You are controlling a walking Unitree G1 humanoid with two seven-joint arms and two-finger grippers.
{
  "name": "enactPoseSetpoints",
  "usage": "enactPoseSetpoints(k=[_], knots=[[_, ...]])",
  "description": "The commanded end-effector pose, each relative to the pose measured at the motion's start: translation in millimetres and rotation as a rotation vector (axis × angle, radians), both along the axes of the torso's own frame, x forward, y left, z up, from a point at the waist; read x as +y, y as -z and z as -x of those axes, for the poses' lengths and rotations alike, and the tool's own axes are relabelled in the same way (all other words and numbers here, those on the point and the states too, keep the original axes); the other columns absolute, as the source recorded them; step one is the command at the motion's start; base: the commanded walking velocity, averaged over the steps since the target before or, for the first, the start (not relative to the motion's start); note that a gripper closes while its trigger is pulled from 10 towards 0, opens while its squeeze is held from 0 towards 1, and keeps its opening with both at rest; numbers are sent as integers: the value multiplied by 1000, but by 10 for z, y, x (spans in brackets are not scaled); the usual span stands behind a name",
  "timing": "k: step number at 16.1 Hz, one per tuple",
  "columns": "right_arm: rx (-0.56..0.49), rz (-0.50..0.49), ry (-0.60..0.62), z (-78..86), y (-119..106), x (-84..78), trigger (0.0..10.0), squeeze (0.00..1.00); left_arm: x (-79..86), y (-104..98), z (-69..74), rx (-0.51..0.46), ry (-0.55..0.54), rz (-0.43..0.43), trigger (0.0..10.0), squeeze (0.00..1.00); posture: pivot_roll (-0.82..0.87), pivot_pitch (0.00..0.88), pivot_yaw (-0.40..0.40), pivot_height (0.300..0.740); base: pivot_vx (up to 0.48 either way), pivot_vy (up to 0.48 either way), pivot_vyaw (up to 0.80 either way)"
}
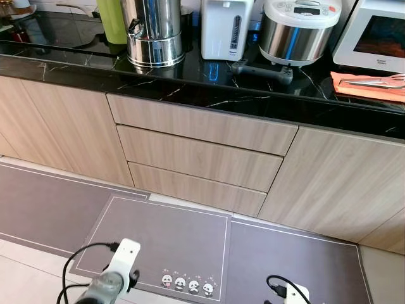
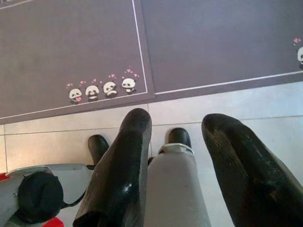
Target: Kitchen organization
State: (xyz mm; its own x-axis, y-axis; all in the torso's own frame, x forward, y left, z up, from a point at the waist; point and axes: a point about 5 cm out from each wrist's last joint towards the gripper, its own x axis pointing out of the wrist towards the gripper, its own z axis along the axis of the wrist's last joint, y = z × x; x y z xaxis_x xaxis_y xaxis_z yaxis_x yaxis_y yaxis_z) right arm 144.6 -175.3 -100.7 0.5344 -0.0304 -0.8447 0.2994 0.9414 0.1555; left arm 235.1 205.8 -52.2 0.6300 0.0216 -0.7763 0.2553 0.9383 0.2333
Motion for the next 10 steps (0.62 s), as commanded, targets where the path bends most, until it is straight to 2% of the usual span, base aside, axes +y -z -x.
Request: enactPoseSetpoints(k=[1,5,7,10], knots=[[-14,7,7,-6,-8,-29,10000,0,27,26,46,15,-8,-2,10000,0,117,0,-38,740,0,0,0],[-20,-2,8,49,5,-45,10000,0,-1,19,29,0,-18,16,10000,0,105,0,-42,740,0,0,0],[14,1,-4,112,30,-51,10000,0,-43,14,12,-5,-16,42,10000,0,109,0,-45,740,0,0,0],[18,10,-14,161,39,-95,10000,0,-45,26,31,-6,-34,49,10000,0,103,0,-59,740,0,0,-677]])
